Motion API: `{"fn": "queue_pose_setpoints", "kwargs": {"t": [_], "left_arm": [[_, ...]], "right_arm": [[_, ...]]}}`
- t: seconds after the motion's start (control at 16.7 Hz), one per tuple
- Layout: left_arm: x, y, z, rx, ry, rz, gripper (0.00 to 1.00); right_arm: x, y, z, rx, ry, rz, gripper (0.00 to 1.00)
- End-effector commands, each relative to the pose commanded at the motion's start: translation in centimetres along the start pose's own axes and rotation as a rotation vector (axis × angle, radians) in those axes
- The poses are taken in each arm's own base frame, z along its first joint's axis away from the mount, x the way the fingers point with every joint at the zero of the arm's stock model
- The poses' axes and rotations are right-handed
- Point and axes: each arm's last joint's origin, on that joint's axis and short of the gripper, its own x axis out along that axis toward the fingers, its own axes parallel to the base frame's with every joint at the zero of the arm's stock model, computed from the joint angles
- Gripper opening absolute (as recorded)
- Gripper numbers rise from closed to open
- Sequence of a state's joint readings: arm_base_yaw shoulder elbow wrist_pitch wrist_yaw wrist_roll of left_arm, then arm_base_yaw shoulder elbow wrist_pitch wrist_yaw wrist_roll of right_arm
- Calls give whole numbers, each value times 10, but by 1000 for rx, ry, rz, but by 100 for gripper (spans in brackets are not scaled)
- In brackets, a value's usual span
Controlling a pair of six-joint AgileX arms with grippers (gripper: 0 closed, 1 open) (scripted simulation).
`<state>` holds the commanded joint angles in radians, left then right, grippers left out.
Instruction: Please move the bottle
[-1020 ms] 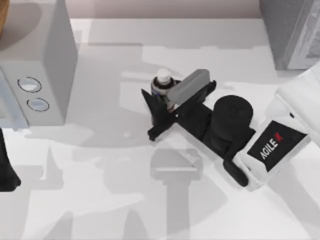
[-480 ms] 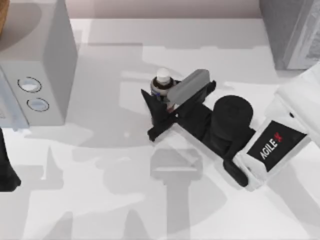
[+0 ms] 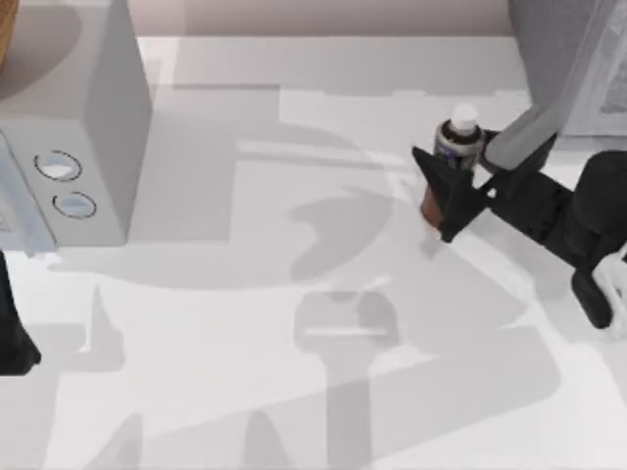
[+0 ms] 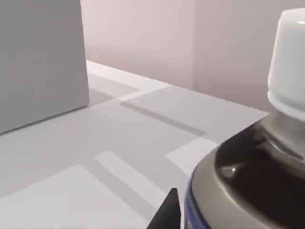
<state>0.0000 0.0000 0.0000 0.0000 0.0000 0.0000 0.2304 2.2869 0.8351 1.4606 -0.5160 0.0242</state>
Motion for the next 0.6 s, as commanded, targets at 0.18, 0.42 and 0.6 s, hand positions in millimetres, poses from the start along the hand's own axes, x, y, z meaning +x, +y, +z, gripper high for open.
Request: {"fn": "queue_pose_setpoints", "kwargs": {"t": [0.18, 0.42, 0.6], "left_arm": [[0, 0, 0, 0, 0, 0, 100], [0, 0, 0, 0, 0, 0, 100], [0, 0, 0, 0, 0, 0, 100]], "right_arm": [[-71, -57, 9, 6, 8, -4, 0], [-156, -89, 25, 3, 8, -7, 0], [-187, -91, 33, -5, 5, -9, 0]]}}
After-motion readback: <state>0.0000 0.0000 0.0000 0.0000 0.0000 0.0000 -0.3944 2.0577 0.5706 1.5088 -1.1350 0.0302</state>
